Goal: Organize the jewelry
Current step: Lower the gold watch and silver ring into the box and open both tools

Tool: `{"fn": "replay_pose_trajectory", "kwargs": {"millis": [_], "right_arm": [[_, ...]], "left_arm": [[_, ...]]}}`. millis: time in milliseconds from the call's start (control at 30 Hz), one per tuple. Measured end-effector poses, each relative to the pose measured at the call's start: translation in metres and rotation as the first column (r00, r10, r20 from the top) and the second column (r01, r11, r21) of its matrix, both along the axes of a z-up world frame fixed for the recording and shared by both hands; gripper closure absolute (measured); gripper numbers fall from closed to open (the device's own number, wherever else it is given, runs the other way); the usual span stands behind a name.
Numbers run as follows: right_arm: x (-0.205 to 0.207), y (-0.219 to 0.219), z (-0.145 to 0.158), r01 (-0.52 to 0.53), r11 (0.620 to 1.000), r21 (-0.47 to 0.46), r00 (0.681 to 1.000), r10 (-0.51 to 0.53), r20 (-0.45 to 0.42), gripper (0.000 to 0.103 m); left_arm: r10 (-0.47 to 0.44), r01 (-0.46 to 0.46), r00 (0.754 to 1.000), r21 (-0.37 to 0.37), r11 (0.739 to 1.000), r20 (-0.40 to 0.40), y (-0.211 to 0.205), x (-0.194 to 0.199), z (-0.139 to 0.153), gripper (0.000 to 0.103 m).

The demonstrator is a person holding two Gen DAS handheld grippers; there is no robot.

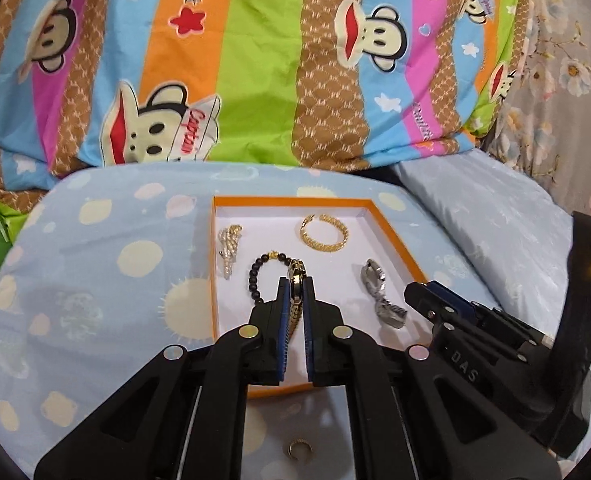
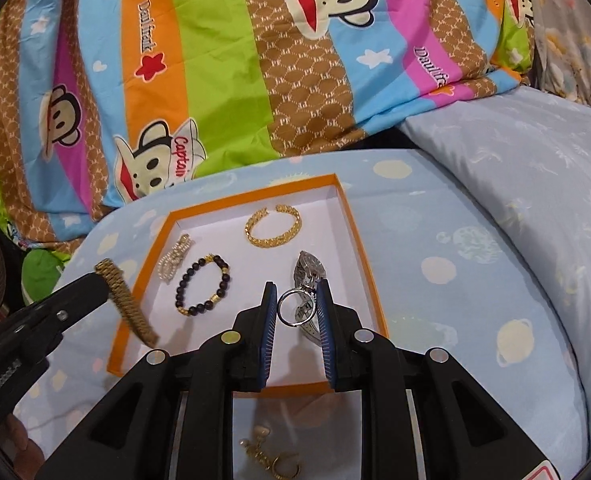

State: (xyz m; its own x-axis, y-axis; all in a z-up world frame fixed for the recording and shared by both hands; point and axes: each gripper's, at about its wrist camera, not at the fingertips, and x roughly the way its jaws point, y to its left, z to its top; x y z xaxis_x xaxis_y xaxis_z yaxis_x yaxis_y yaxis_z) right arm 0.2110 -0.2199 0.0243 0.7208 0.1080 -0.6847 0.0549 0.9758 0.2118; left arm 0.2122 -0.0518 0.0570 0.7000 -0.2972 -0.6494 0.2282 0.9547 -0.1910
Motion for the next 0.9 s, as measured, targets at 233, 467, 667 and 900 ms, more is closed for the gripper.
{"fn": "replay_pose_trajectory", "kwargs": {"millis": [233,467,667,900], "right_arm": [[0.009,0.005,-0.019,-0.014,1.000,-0.018,0.999,0.013,-0.041,0.084],[0.006,0.001,-0.019,0.001,1.000,0.001,1.000,-0.001,-0.025,0.081],[-0.010,-0.003,-0.009,0.023,1.000,-0.007,0.999,-0.023,0.043,0.071],[-0.046,-0.004,-0.005,0.001,1.000,-0.001,0.999,0.000,0.045,0.071]], "left_arm": [[-0.011,0.012,0.999,0.030,0.999,-0.037,-0.006,0.010,-0.029,0.098],[0.002,-0.001,1.000,0.019,1.000,-0.028,-0.002,0.012,-0.031,0.090],[0.060,-0.059,0.998,-0.030,0.998,0.024,0.016,0.005,-0.018,0.067],[0.164,-0.163,0.986,-0.057,0.985,0.012,0.058,-0.020,-0.019,0.066]]}}
